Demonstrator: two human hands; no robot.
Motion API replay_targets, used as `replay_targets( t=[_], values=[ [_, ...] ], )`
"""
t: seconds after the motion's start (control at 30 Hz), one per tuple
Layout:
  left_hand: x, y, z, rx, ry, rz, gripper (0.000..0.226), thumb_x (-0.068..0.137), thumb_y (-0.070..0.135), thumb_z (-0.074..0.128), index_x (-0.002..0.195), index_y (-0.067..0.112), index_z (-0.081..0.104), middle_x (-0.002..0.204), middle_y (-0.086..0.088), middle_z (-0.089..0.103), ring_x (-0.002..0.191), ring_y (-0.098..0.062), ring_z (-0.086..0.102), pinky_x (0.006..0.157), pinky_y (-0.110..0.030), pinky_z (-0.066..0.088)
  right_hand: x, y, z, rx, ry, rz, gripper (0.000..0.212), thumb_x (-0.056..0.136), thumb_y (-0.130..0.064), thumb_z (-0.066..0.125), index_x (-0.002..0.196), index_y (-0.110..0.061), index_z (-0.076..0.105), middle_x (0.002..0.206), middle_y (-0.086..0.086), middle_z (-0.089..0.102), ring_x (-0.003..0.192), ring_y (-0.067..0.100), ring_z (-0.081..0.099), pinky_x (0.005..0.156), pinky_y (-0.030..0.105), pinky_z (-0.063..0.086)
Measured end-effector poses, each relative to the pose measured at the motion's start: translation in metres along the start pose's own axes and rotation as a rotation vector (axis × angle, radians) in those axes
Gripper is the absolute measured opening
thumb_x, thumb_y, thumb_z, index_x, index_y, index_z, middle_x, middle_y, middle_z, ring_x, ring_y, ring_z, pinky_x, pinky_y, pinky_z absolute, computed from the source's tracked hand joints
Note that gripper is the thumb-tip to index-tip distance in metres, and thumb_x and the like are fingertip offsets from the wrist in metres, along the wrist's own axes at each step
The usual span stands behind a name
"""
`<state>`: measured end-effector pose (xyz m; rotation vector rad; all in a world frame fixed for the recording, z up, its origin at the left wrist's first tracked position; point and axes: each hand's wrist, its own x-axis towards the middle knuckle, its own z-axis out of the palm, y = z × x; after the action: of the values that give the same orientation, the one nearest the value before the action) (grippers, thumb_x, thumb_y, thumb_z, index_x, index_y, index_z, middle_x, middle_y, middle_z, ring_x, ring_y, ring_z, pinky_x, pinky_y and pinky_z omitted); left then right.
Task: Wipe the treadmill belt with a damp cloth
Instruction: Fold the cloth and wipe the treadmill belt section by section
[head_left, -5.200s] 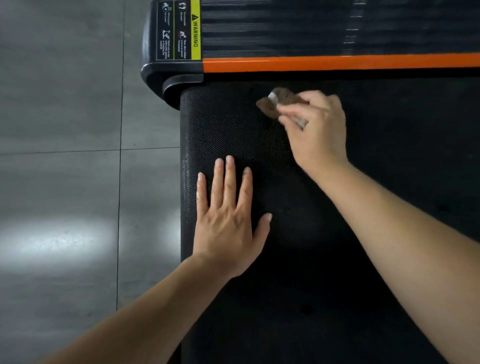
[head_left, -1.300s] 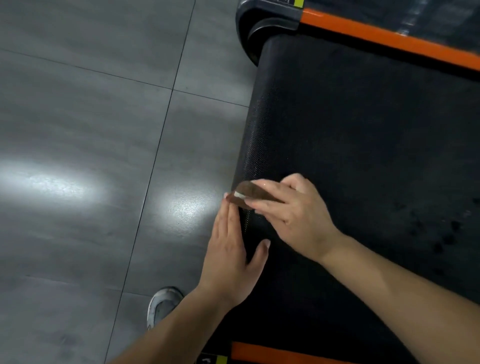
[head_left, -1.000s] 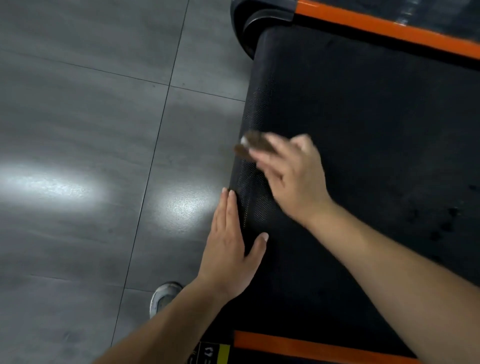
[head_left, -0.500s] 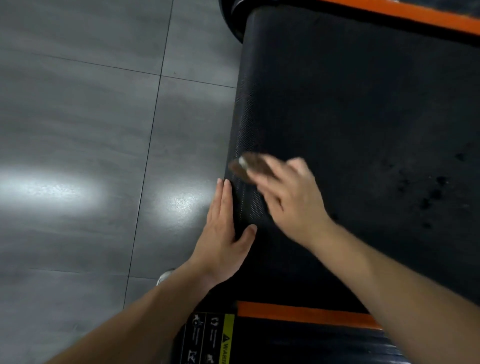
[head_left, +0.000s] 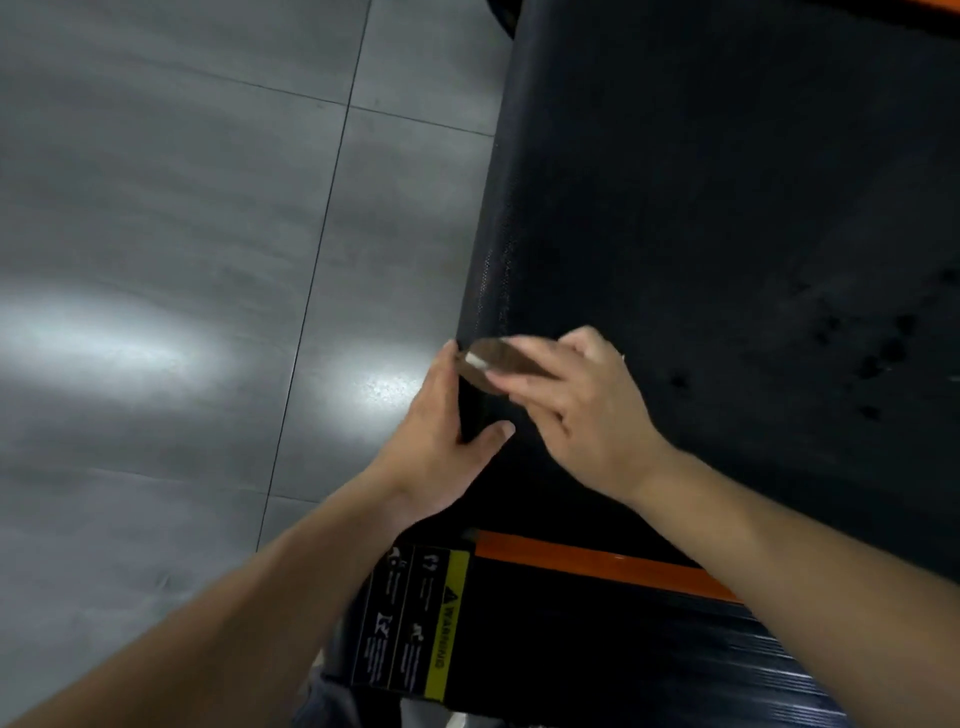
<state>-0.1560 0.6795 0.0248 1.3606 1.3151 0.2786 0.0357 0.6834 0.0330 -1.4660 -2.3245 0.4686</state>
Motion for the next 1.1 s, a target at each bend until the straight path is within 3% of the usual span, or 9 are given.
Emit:
replay_targets(
  t=[0.07,0.13,0.23,0.3,0.5,0.73,0.87,0.97,1.1],
  values=[
    [-0.005,0.002,-0.001,-0.023,0.015,-0.027,0.068,0.092,0.026,0.073,0.149,0.03,0.036,0.14,0.016,0.054,0.133,0.003,0.048,0.112,-0.023,0.042,-0.006,0.003,-0.002,-0.001,-0.017,-0.046,0.03,0.097,-0.019,0.057,0.12,-0.029,0.071,0.133,-0.01,0.062,0.085,0.025,0.049,0.075,0.044,0.045],
    [-0.008,0.004,-0.003,-0.069,0.01,-0.039,0.06,0.092,0.019,0.074,0.132,0.051,0.041,0.123,0.031,0.061,0.119,0.016,0.053,0.095,-0.007,0.045,0.024,0.018,0.001,-0.05,0.035,-0.047,0.029,0.095,-0.019,0.06,0.118,-0.03,0.072,0.129,-0.01,0.065,0.083,0.027,0.049,0.073,0.043,0.044],
    [-0.01,0.003,-0.003,-0.126,-0.006,-0.083,0.057,0.093,0.023,0.074,0.121,0.059,0.039,0.108,0.047,0.059,0.106,0.027,0.052,0.082,-0.002,0.047,0.077,0.032,0.003,-0.094,0.182,0.132,0.029,0.093,-0.022,0.061,0.119,-0.031,0.071,0.123,-0.011,0.067,0.084,0.028,0.048,0.072,0.046,0.047],
    [-0.012,0.003,-0.003,-0.129,-0.004,-0.092,0.057,0.092,0.028,0.074,0.126,0.056,0.038,0.107,0.045,0.059,0.103,0.027,0.053,0.081,-0.002,0.047,0.073,0.026,0.006,-0.083,0.218,0.195,0.03,0.093,-0.023,0.06,0.12,-0.031,0.07,0.124,-0.011,0.066,0.084,0.028,0.049,0.072,0.045,0.047],
    [-0.016,0.007,-0.004,-0.108,-0.03,-0.093,0.059,0.091,0.017,0.074,0.125,0.053,0.042,0.112,0.028,0.065,0.105,0.018,0.059,0.082,-0.007,0.051,-0.046,-0.006,0.002,-0.027,0.043,0.047,0.032,0.095,-0.021,0.064,0.126,-0.028,0.067,0.138,-0.007,0.058,0.089,0.022,0.047,0.078,0.039,0.043],
    [-0.014,0.002,-0.002,-0.142,-0.067,-0.07,0.058,0.093,0.018,0.073,0.12,0.056,0.038,0.117,0.024,0.062,0.103,0.022,0.058,0.078,-0.003,0.049,0.03,0.011,0.016,-0.167,0.18,0.14,0.033,0.097,-0.027,0.059,0.129,-0.029,0.065,0.136,-0.009,0.06,0.086,0.027,0.048,0.072,0.044,0.047],
    [-0.014,0.0,-0.005,-0.14,-0.09,-0.071,0.058,0.092,0.017,0.074,0.127,0.05,0.042,0.119,0.02,0.066,0.109,0.014,0.061,0.084,-0.008,0.052,-0.015,-0.002,0.013,-0.169,0.111,0.081,0.038,0.098,-0.025,0.059,0.135,-0.028,0.06,0.14,-0.005,0.056,0.09,0.026,0.047,0.076,0.039,0.043],
    [-0.016,0.005,-0.008,-0.122,-0.091,-0.06,0.057,0.091,0.017,0.074,0.128,0.048,0.043,0.118,0.02,0.065,0.104,0.018,0.06,0.082,-0.005,0.051,-0.057,-0.009,0.008,-0.115,0.043,0.078,0.038,0.096,-0.024,0.061,0.134,-0.027,0.061,0.143,-0.004,0.054,0.092,0.024,0.047,0.08,0.038,0.042],
    [-0.018,0.007,-0.007,-0.14,-0.1,-0.065,0.058,0.093,0.012,0.072,0.13,0.043,0.04,0.115,0.021,0.063,0.098,0.023,0.059,0.074,-0.001,0.047,-0.018,-0.002,0.012,-0.15,0.096,0.088,0.041,0.096,-0.021,0.062,0.136,-0.028,0.059,0.138,-0.003,0.058,0.088,0.027,0.046,0.076,0.044,0.046]
  ],
)
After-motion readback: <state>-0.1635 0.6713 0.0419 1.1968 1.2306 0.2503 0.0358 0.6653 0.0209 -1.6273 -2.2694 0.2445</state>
